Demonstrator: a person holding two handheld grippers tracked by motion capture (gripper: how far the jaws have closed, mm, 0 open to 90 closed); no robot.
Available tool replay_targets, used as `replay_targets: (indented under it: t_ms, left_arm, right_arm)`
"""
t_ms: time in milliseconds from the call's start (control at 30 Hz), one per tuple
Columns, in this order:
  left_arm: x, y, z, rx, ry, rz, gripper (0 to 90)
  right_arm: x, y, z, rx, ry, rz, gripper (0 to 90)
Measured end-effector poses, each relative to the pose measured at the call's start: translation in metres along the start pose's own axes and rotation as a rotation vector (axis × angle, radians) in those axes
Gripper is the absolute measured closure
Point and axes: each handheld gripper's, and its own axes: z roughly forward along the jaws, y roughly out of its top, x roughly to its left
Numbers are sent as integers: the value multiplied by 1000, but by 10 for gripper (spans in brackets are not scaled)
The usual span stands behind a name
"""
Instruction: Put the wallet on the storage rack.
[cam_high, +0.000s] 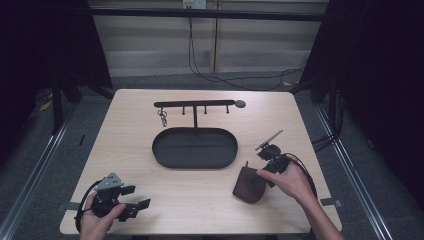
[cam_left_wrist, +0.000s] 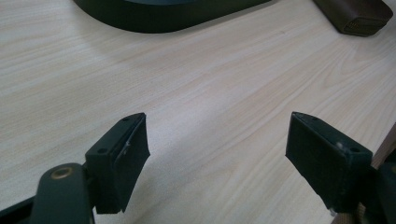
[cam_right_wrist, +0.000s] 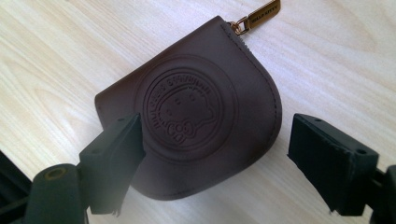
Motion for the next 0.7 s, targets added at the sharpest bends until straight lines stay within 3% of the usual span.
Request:
replay_targets:
  t_ms: [300, 400, 700]
  left_arm:
    - [1, 0, 0, 1, -8, -4, 209]
    - [1, 0, 0, 6, -9, -12, 202]
    - [2, 0, 0, 5, -10, -15, 202]
  right_arm:
    - [-6, 11, 10, 67, -7, 10, 176]
    - [-6, 14, 18, 103, 22, 18, 210]
    - [-8, 18, 28, 136, 55, 24, 162]
